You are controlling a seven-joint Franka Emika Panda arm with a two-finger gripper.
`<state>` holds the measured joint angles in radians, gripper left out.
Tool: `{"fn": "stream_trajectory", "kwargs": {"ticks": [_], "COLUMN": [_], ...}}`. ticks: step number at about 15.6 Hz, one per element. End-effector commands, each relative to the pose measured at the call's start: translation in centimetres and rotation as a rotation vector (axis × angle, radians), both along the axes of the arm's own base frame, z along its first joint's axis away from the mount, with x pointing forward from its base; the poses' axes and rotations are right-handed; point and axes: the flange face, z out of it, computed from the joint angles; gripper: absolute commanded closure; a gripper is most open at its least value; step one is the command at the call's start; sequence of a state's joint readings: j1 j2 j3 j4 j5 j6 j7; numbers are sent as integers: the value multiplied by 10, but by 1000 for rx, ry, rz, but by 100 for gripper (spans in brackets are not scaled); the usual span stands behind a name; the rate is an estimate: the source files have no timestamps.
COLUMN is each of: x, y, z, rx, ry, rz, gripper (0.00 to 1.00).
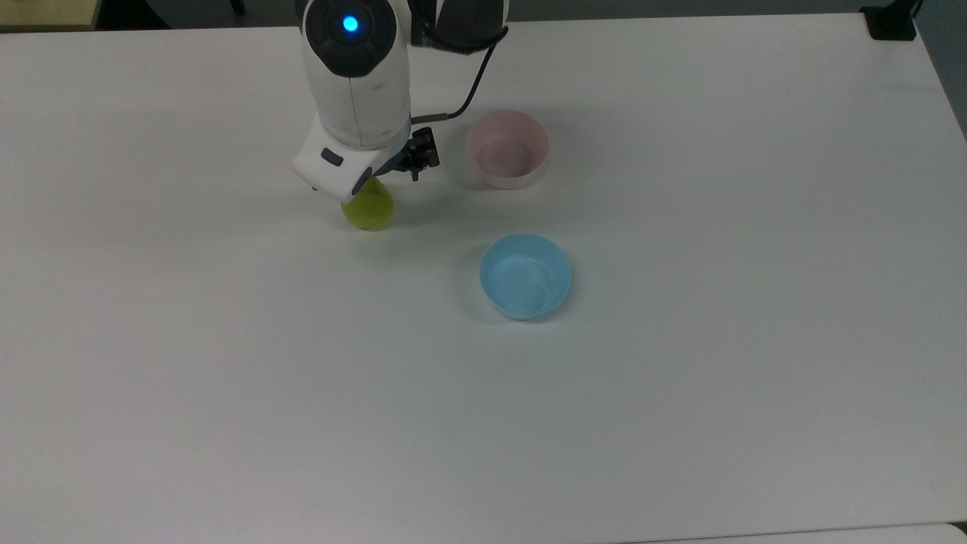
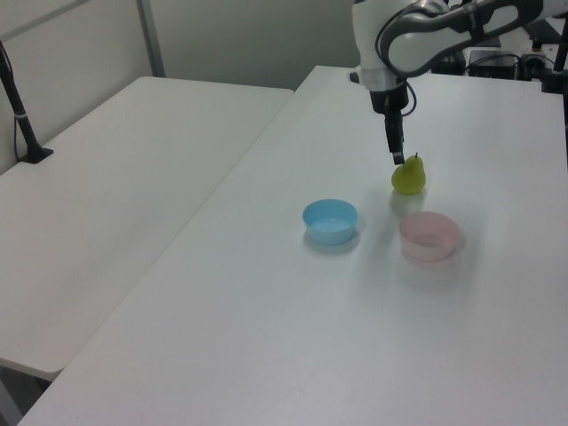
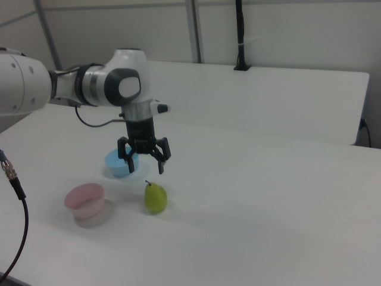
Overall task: Place the pear in the bowl
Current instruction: 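Move the open gripper down over the green pear, then close the gripper around the green pear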
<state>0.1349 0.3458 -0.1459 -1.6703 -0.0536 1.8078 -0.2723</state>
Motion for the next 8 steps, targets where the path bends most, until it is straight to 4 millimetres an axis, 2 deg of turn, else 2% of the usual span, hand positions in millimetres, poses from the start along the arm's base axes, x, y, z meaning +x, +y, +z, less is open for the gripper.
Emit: {"fn": "stream_trajectory", "kwargs": {"ticks": [1,4,7,8], "x": [-9,-6,-6,-6], "y": [-5,-5,-5,-5], "z": [-41,-61,-70,-71], "rx": [-46,-66,-72,-72], "ry": [14,18,32,32], "rz": [55,73,77,77], "gripper": [0,0,0,8]}}
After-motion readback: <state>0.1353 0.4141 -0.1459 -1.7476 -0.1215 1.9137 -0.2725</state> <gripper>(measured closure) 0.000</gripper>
